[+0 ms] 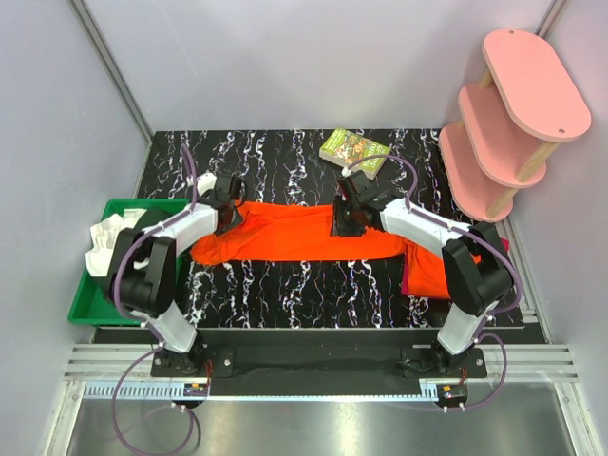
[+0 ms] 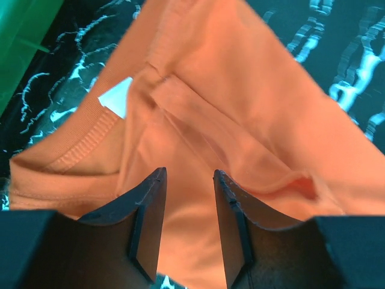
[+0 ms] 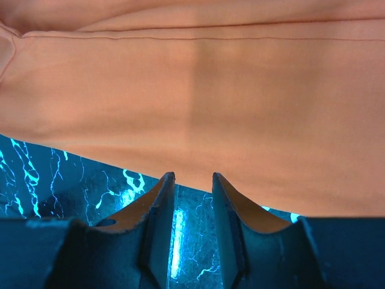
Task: Fold and stack the t-shirts
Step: Fold the other side of the tshirt into a rectangle
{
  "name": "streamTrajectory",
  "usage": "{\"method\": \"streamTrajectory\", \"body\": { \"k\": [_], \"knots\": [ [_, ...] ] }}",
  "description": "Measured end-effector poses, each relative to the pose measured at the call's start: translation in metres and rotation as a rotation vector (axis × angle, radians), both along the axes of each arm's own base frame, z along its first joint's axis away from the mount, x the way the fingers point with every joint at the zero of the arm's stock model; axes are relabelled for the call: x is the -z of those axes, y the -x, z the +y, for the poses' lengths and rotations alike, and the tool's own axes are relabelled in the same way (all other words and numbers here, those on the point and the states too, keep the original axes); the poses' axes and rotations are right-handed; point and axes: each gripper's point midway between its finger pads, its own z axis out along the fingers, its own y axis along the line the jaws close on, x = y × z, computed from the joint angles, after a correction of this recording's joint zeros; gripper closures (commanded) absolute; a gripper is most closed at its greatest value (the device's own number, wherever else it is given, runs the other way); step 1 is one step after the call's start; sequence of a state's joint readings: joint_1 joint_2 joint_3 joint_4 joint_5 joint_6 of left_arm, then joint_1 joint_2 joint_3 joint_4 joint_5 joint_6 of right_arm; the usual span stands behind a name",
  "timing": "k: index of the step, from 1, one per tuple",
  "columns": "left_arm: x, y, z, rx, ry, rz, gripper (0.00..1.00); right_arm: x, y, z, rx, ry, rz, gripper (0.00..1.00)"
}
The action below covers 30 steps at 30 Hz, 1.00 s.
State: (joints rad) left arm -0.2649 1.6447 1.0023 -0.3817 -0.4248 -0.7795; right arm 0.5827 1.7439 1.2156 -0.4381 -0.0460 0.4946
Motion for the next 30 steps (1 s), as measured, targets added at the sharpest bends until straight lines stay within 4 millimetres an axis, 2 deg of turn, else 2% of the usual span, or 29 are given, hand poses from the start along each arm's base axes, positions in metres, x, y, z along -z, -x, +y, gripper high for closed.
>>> {"method": "streamTrajectory", "body": {
  "k": [4,13,24,30],
  "knots": [
    [0.007,-0.010,0.009,-0.038,-0.018,0.027,0.59,0.004,0.003,-0.002,0.000,0.008,0.010,0.61],
    [0.002,-0.033,0.023,-0.090,-0.020,0.017,0.59,0.005,0.007,-0.005,0.001,0.012,0.012,0.60],
    [0.022,-0.030,0.032,-0.105,-0.035,0.077,0.59,0.005,0.007,-0.006,0.002,0.012,0.011,0.60],
    [0.017,-0.049,0.037,-0.104,-0.043,0.066,0.63,0.005,0.006,-0.006,0.005,0.016,0.008,0.60]
  ]
}}
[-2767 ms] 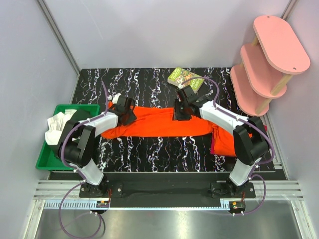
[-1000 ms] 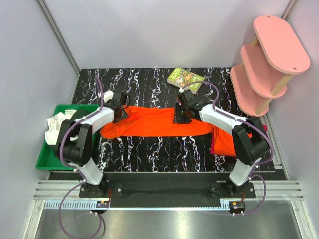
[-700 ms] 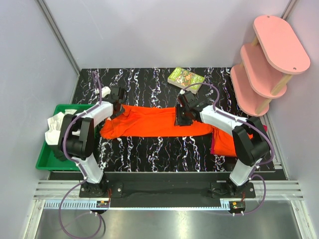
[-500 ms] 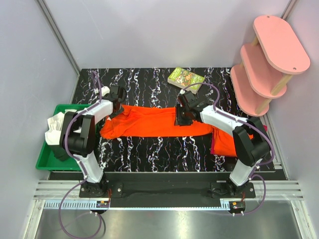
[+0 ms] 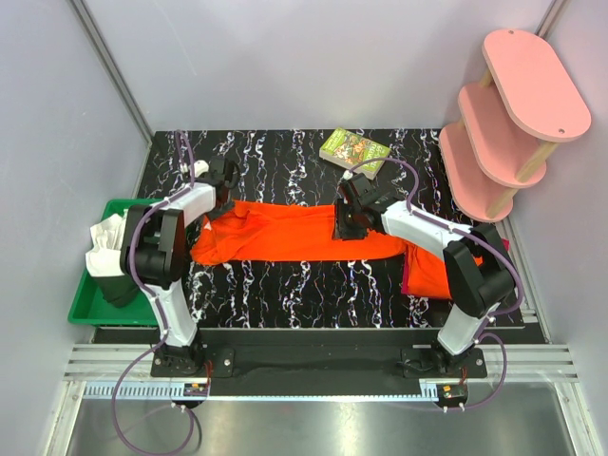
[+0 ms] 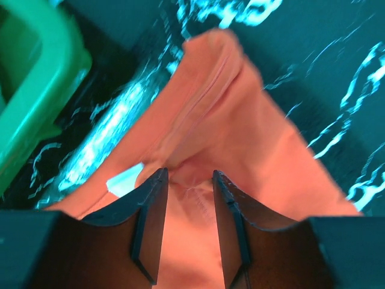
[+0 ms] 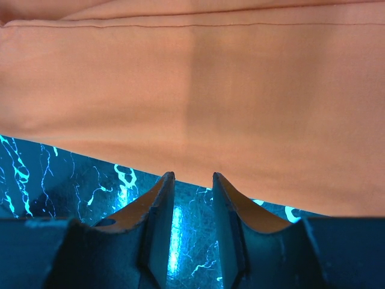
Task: Fold and stack the t-shirts
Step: Fold the other side of the tshirt into a rectangle
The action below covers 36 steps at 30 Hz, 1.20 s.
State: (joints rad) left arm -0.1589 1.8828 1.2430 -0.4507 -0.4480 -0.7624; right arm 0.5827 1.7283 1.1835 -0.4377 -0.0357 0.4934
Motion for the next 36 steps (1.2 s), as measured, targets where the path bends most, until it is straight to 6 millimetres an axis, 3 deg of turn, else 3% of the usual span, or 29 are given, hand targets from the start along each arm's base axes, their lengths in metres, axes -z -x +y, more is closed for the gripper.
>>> {"method": "streamTrajectory", "body": {
  "k": [5,9,17,21,24,29,31,33,36],
  "knots": [
    [-0.009,-0.017,-0.002,0.010,-0.001,-0.029,0.73,0.000,0.000,0.000,0.001,0.001,-0.001,0.60],
    [-0.010,-0.021,-0.002,0.019,-0.003,-0.029,0.74,0.000,0.000,0.000,0.001,0.001,-0.001,0.60],
    [-0.003,-0.038,-0.003,0.034,-0.012,-0.012,0.71,0.000,0.000,0.000,0.001,0.001,0.000,0.61],
    [-0.009,-0.040,-0.001,0.035,-0.005,-0.039,0.61,0.003,0.002,-0.002,0.001,0.005,0.007,0.61],
    [-0.026,-0.027,-0.001,0.045,0.016,-0.080,0.59,0.005,0.004,-0.002,0.002,0.007,0.013,0.61],
    [-0.079,-0.004,-0.010,0.072,0.087,-0.224,0.60,0.005,0.004,-0.001,0.009,0.000,0.017,0.62],
    [-0.086,0.006,-0.016,0.084,0.113,-0.258,0.61,0.005,0.004,-0.001,0.015,-0.004,0.018,0.62],
    [-0.078,0.017,-0.023,0.100,0.130,-0.246,0.63,0.005,0.004,0.000,0.018,-0.009,0.020,0.62],
    [-0.044,0.038,-0.031,0.126,0.149,-0.158,0.64,0.006,0.004,0.000,0.021,-0.013,0.024,0.62]
  ]
}}
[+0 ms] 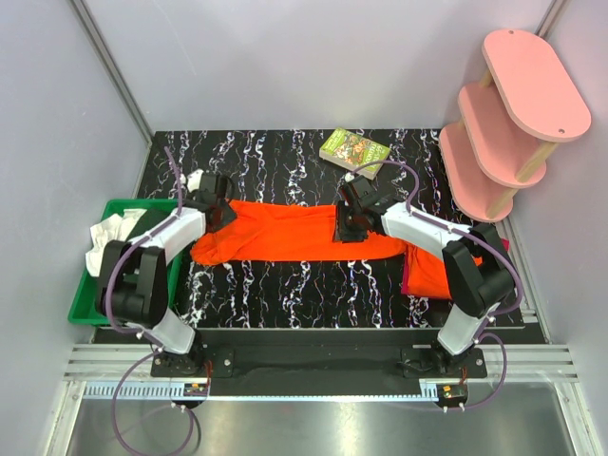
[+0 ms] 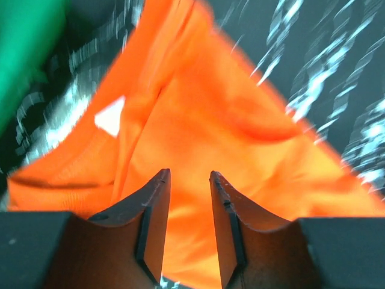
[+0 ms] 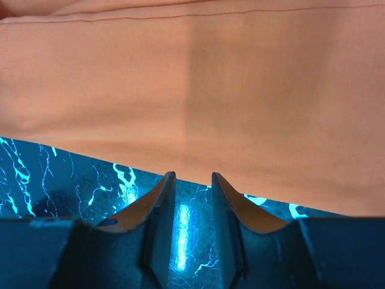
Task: Fold and stack the t-shirts
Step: Fold the other side of the tshirt into a rectangle
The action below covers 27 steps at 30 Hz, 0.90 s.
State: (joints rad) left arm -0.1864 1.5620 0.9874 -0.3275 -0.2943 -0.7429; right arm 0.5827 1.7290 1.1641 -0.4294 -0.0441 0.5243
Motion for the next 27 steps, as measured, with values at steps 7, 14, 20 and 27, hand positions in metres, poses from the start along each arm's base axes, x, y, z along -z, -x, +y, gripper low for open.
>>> {"method": "streamTrajectory", "body": {
  "k": [7,14,20,27],
  "knots": [
    [0.045,0.014,-0.004,0.024,-0.003,0.133,0.66,0.001,0.001,-0.001,0.006,0.000,0.004,0.62],
    [0.058,-0.019,-0.008,0.037,-0.030,0.184,0.66,0.001,0.000,-0.001,0.010,0.004,0.003,0.62],
    [0.058,-0.052,-0.011,0.043,-0.045,0.183,0.64,-0.001,0.001,-0.004,0.010,0.011,-0.002,0.62],
    [0.057,-0.057,-0.011,0.045,-0.045,0.182,0.61,-0.009,0.000,-0.013,0.028,0.042,-0.036,0.61]
  ]
}}
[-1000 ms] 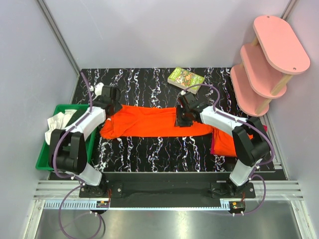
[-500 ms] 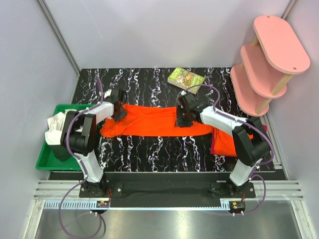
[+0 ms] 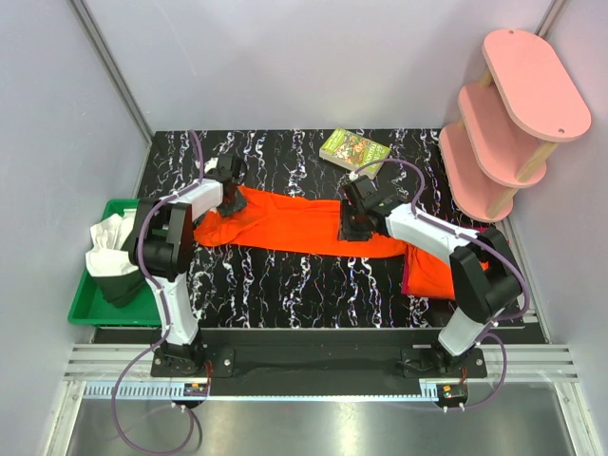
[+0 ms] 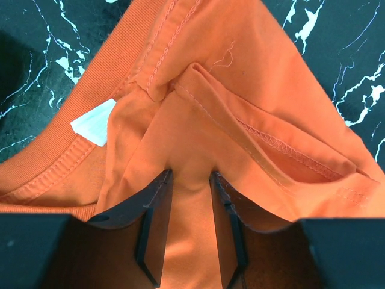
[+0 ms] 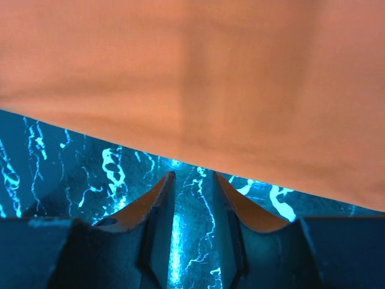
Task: Fold and stack the t-shirts
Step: Fold the other side of the tshirt into a rectangle
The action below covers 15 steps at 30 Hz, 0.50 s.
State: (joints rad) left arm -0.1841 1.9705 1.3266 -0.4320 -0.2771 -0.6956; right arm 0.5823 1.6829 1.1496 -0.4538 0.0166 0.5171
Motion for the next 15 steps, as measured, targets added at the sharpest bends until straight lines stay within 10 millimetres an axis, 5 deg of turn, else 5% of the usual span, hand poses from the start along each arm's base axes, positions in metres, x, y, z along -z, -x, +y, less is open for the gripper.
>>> {"method": "streamTrajectory", "body": {
  "k": [7,15],
  "knots": [
    [-0.012,0.003,0.001,0.014,-0.007,-0.013,0.55,-0.005,-0.012,-0.019,0.065,0.060,-0.031,0.60],
    [-0.079,-0.003,0.000,0.039,0.017,-0.176,0.53,-0.011,-0.024,-0.036,0.121,0.088,-0.058,0.60]
  ]
}}
